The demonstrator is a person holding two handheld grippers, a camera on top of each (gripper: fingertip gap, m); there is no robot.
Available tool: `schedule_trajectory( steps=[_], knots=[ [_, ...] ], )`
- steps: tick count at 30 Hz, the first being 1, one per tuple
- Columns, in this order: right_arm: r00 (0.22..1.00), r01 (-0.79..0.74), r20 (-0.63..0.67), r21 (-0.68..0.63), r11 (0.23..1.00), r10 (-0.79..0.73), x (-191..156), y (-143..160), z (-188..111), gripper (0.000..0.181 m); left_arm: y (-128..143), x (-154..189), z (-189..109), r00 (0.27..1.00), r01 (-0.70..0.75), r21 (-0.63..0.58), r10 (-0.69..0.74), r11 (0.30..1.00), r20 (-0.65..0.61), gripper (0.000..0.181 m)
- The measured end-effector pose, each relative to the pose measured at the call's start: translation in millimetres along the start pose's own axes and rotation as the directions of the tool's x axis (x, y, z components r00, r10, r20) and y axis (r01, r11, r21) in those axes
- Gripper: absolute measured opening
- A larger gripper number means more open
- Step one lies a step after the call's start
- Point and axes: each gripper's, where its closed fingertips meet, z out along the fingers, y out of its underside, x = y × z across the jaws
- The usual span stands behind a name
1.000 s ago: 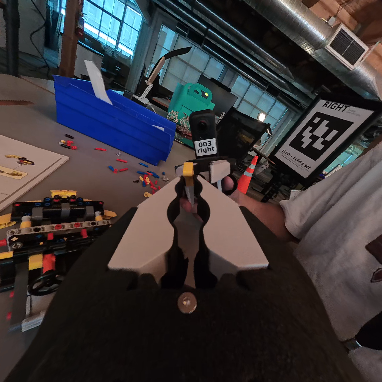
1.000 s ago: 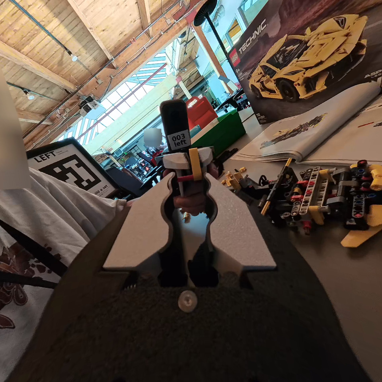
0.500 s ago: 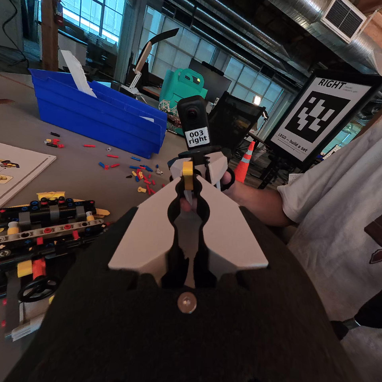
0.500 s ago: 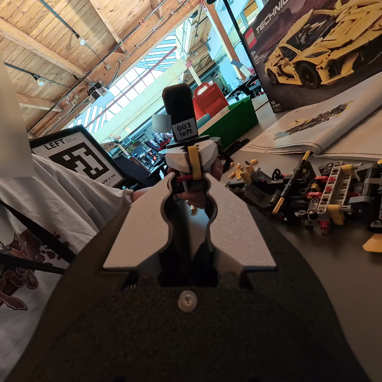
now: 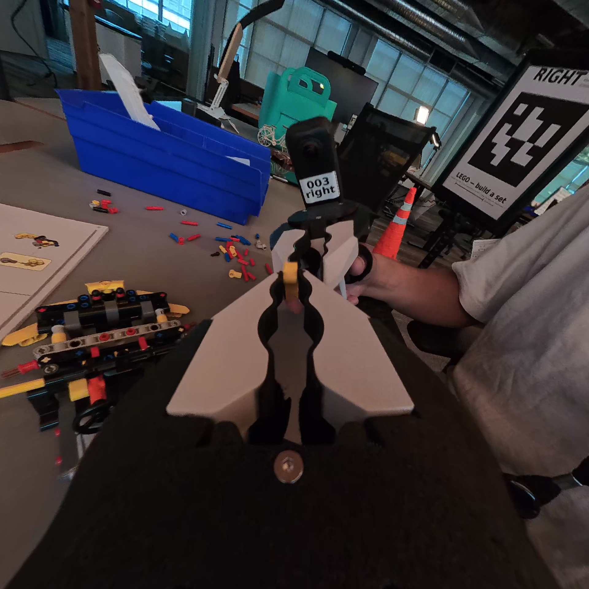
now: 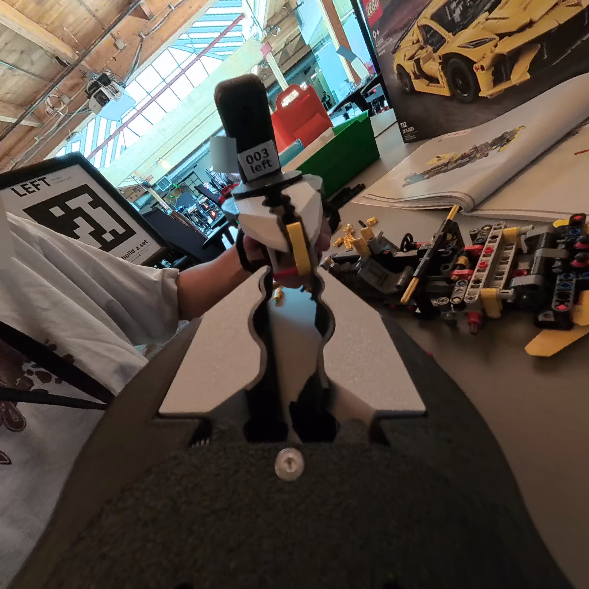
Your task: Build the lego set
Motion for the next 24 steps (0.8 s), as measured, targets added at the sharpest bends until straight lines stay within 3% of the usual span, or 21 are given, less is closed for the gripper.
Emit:
schedule_trajectory(
  steps=[5,19,22,24],
  knots=[
    [1.0,-0.011,0.015,-0.014,1.0,0.011,-1.8,2.5,1.2,0.023,-4.3,3.8,-3.3,0.999,0.039,0.016,-0.039,0.999,-0.038,0.011],
    [1.0,-0.014,0.021,-0.005,1.0,0.014,-1.9,1.0,-1.6,0.023,0.7,3.2,-3.8,1.0,-0.021,-0.029,0.02,0.999,-0.016,0.009],
    [0.993,0.11,-0.038,-0.037,0.993,-0.111,1.4,3.7,-2.8,0.027,-1.1,1.5,-6.1,0.997,-0.07,-0.033,0.07,0.997,0.012,0.009],
    [0.959,0.197,-0.165,-0.185,0.963,-0.228,23.0,17.4,-7.5,0.03,-3.1,-3.3,-10.3,0.996,-0.08,-0.041,0.081,0.996,0.041,0.009]
  ],
)
